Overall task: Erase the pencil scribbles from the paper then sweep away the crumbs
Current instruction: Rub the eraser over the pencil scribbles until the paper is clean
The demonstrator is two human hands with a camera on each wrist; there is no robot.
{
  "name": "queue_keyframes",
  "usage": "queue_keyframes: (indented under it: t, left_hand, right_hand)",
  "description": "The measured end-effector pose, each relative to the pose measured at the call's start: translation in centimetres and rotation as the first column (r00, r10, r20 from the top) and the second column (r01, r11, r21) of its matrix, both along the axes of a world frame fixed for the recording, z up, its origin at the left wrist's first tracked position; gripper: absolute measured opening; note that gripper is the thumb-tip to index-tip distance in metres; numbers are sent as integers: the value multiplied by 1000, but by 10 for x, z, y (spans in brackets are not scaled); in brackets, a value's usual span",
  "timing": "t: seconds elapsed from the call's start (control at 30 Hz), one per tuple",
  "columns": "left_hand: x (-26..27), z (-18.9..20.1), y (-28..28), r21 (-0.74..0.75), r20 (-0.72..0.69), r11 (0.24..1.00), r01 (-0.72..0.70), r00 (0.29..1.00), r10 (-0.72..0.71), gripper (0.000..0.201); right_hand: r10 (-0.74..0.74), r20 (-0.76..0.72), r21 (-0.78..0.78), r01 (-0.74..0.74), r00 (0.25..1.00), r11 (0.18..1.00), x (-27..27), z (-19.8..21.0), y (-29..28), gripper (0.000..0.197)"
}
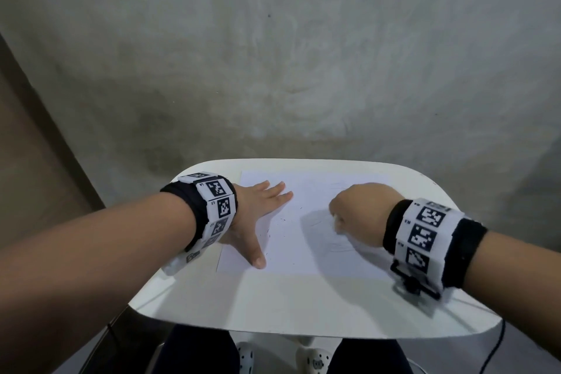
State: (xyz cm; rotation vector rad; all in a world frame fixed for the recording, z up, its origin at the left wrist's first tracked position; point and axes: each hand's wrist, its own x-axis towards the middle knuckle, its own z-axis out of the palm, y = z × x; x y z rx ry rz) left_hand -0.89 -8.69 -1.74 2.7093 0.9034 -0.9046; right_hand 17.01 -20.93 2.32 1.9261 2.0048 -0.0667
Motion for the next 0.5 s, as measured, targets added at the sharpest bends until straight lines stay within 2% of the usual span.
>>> queue_keyframes:
  t: [0.07, 0.1, 0.2, 0.3, 0.37, 0.43, 0.5]
  left_hand:
    - [1, 0, 0, -4, 3, 1000, 6, 1000, -6, 141]
    - [1, 1, 0, -6, 7, 1000, 6, 1000, -6, 141]
    - [1, 1, 0, -11, 13, 1000, -2, 1000, 2, 142]
    - [1, 1, -1, -12, 7, 1000, 2, 1000, -2, 142]
    - [1, 1, 0, -12, 9, 1000, 1, 1000, -1, 141]
    - [1, 0, 0, -13, 12, 1000, 1, 1000, -1, 141]
    - [1, 1, 0, -4, 5, 1000, 2, 1000, -2, 141]
  right_hand:
    - [107, -34, -82, -109, 994, 991, -16, -8, -9, 11]
    - [110, -53, -104, -115, 993, 988, -18, -10, -10, 10]
    - [-26, 18, -14, 27, 999, 1000, 2, 0, 4, 13]
    - [37, 47, -17, -37, 998, 999, -5, -5, 1, 12]
    - [101, -61, -65, -105, 993, 992, -19, -11, -7, 7]
    - [0, -161, -41, -6, 987, 999, -8, -3, -1, 11]
    - [-115, -334, -10, 118, 935, 993, 19, 5, 10, 21]
